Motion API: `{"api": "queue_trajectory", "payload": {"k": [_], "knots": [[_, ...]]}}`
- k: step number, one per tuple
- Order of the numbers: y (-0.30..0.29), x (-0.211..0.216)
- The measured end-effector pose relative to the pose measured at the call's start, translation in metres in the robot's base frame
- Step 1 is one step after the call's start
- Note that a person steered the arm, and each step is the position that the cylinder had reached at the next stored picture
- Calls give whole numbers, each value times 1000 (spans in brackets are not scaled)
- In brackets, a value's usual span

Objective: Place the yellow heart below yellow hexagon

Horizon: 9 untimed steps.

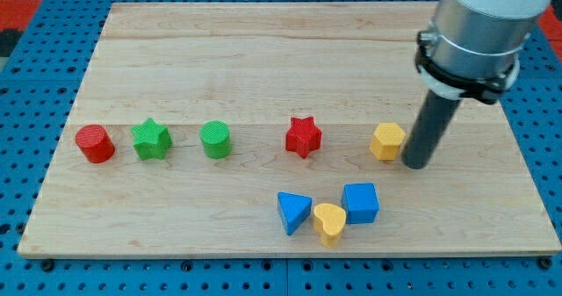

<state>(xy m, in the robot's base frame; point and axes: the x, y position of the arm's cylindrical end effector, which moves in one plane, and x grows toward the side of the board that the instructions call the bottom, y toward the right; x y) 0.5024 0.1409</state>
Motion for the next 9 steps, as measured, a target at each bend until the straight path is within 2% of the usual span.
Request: {"api": "queue_trajectory", "payload": {"k": [1, 2, 3, 4, 5, 6, 8, 9], "knots": [[-25, -5], [-25, -5], [16, 10], [88, 41], [72, 97], [38, 116], [-119, 115], [-151, 108]]}}
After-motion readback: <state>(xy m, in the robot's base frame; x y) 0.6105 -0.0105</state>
